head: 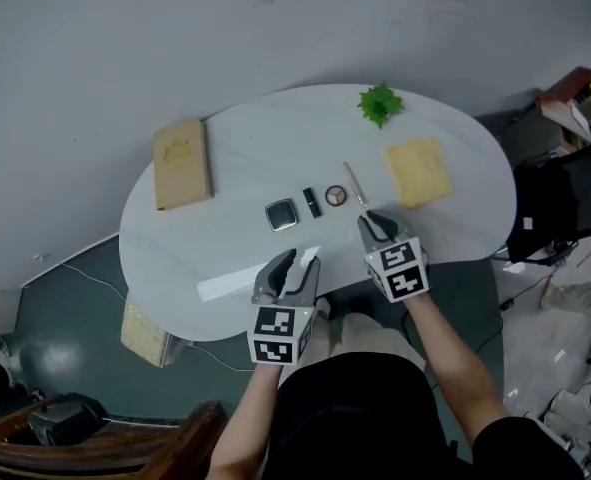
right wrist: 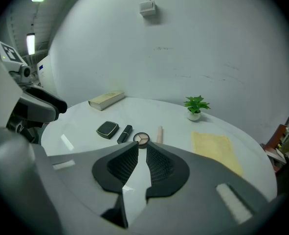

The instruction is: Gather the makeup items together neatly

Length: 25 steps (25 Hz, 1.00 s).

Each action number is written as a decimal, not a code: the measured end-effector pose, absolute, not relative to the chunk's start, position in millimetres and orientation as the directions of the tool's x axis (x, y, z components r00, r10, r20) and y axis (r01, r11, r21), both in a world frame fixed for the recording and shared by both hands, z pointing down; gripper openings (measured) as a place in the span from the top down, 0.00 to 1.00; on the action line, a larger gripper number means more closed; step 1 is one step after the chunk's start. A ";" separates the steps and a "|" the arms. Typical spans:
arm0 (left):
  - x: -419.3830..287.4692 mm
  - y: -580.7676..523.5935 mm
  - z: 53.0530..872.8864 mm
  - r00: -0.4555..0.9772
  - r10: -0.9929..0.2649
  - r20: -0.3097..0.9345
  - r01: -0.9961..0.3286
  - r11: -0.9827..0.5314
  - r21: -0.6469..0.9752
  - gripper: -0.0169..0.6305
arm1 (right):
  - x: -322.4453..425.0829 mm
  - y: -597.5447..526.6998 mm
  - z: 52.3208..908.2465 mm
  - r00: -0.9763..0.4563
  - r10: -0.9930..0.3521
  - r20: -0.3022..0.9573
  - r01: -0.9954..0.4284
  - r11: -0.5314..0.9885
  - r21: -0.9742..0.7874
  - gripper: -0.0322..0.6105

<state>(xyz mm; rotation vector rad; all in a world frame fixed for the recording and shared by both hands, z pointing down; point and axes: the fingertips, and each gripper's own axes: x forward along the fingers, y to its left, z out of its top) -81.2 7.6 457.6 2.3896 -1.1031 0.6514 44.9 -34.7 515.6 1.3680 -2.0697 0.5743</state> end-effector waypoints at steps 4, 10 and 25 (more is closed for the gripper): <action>-75.4 26.7 449.5 0.552 -0.617 0.560 -0.807 -0.565 0.173 0.75 | 44.4 -14.1 499.6 -0.340 -0.674 0.655 -0.905 0.424 -0.034 0.87; -70.7 53.8 440.4 0.508 -0.672 0.539 -0.846 -0.509 0.162 0.79 | 49.4 20.1 480.0 -0.388 -0.678 0.624 -0.881 0.472 -0.036 0.90; -71.5 110.8 409.3 0.437 -0.767 0.470 -0.892 -0.436 0.119 0.92 | 51.0 90.9 421.0 -0.486 -0.696 0.528 -0.830 0.557 -0.030 0.93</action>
